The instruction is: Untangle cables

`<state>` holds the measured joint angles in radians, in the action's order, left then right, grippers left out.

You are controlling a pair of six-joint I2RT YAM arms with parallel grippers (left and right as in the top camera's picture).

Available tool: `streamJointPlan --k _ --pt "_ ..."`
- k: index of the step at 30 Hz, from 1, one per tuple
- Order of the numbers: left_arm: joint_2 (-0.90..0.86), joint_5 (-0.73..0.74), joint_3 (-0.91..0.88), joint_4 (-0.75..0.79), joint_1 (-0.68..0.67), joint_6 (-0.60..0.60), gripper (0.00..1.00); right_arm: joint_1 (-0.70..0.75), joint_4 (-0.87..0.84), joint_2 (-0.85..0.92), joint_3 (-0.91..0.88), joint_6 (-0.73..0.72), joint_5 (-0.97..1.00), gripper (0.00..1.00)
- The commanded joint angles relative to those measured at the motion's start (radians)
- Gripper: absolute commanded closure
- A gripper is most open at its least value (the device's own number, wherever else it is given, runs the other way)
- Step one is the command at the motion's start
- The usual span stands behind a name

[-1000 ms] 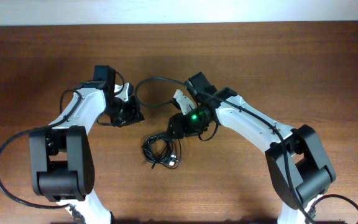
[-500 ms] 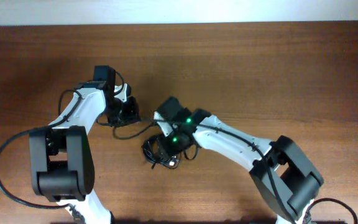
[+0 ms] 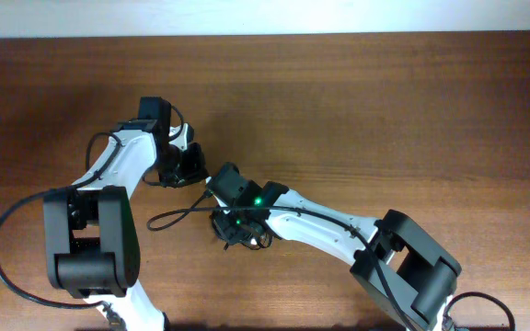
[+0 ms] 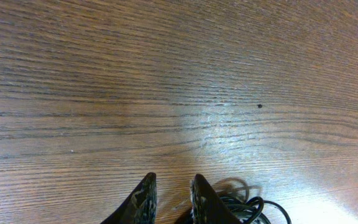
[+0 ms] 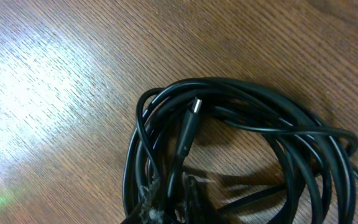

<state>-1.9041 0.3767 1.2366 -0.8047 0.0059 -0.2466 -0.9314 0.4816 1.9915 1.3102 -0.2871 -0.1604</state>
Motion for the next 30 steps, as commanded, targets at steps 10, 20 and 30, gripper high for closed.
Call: streamJointPlan --k 10,20,30 --pt "0.003 -0.007 0.013 -0.002 0.001 0.015 0.81 0.198 0.079 0.013 -0.005 -0.043 0.121 0.86" --pt "0.003 -0.006 0.013 -0.002 0.000 0.015 0.81 0.330 0.346 -0.003 0.149 0.021 -0.187 0.69" --pt "0.003 0.001 0.013 0.003 -0.051 0.013 0.83 0.383 0.528 -0.003 0.148 -0.065 -0.064 0.56"
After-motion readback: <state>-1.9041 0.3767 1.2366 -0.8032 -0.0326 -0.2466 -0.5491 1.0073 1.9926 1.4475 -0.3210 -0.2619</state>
